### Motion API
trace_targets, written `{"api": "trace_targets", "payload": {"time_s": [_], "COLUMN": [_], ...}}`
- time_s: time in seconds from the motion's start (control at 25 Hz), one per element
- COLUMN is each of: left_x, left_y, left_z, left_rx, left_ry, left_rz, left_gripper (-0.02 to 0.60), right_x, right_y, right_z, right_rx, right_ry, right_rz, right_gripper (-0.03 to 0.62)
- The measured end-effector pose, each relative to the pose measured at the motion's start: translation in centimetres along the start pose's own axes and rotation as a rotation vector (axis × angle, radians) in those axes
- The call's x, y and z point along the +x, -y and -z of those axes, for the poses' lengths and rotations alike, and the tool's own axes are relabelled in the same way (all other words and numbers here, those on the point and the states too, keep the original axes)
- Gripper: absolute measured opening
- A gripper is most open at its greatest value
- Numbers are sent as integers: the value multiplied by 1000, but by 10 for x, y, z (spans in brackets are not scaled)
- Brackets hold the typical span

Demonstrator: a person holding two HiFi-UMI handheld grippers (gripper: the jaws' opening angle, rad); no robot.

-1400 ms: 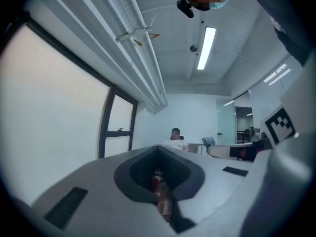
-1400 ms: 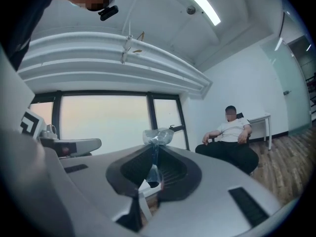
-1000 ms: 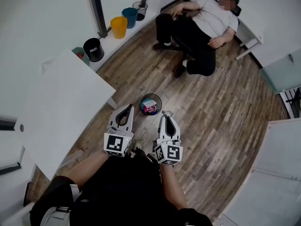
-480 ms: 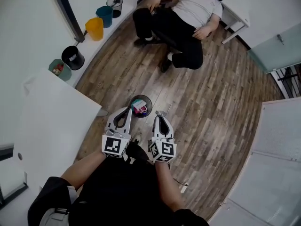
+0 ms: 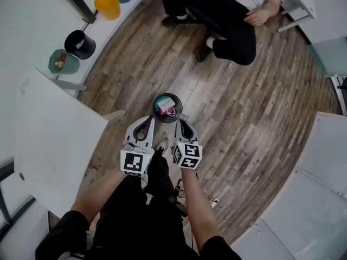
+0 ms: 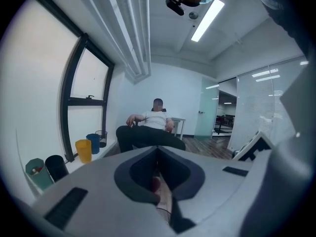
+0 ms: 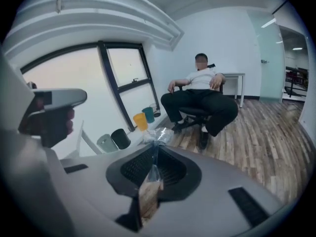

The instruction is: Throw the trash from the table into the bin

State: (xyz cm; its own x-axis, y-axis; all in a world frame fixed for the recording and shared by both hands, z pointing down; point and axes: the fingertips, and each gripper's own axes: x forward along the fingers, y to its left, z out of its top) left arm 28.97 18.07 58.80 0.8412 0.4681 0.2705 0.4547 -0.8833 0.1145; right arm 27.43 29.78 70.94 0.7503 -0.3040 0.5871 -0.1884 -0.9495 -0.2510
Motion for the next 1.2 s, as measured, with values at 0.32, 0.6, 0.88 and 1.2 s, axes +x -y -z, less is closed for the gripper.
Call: {"api": "trace_targets", "payload": {"time_s": [0.32,0.6,0.88,1.2], "left_x": [57,77,63,57], "left_y": [-30,-35,-39,-48], "left_z": [138,235,291,297], "left_rx": [-101,-155,-193,-209], "left_ry": [-92,-145,-223,-223], "left_rz": [-4,-11,-9,-7], "left_gripper": [-3,-3,-3,-3], "right_x": [112,191,225,239], "right_y": [46,83,91,91], "right_z": [116,232,295,302], "right_rx": [17,58,50,45], "right_ry": [-164,-340,-433,-436], "right_rz": [32,47,53,76], "right_gripper": [43,43,55,111]}}
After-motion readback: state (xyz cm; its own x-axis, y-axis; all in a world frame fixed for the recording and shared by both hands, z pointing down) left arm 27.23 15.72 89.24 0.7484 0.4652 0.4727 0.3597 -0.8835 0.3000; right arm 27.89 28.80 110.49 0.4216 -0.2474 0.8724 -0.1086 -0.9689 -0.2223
